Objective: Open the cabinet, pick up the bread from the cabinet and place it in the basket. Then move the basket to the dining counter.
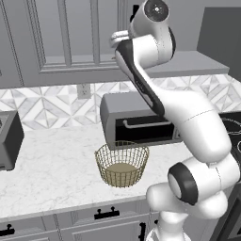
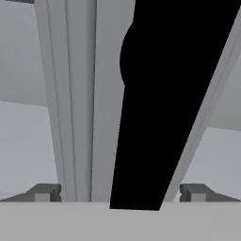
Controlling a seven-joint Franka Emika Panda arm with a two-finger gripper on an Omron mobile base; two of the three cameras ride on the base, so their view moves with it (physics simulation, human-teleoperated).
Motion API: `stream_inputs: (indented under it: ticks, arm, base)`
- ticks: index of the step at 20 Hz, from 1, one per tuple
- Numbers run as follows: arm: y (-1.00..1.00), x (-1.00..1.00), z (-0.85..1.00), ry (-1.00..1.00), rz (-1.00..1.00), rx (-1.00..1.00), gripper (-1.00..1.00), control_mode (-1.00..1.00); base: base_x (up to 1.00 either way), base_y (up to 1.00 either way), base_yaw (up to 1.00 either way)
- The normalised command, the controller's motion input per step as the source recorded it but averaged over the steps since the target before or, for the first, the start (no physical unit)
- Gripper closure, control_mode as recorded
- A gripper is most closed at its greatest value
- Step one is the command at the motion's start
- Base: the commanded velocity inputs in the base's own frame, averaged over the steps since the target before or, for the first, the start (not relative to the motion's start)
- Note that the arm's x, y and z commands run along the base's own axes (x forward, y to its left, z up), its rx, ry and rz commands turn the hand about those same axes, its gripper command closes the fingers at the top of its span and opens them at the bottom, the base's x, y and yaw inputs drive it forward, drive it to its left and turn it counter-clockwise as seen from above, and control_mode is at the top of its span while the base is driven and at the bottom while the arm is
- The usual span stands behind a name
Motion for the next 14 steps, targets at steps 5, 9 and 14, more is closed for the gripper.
stream_inputs:
  ticks: [5,9,14]
  arm:
    - [0.02,0.18,-0.15,-0.10,0.00,0.00,1.00,-1.00]
    - [0.00,0.34,-0.08,-0.13,0.00,0.00,1.00,-1.00]
    - [0.05,0.28,0.00,-0.06,-0.02,0.00,1.00,-1.00]
  base:
    - [0.00,0.00,0.00]
    - [0.00,0.00,0.00]
    - [0.00,0.00,0.00]
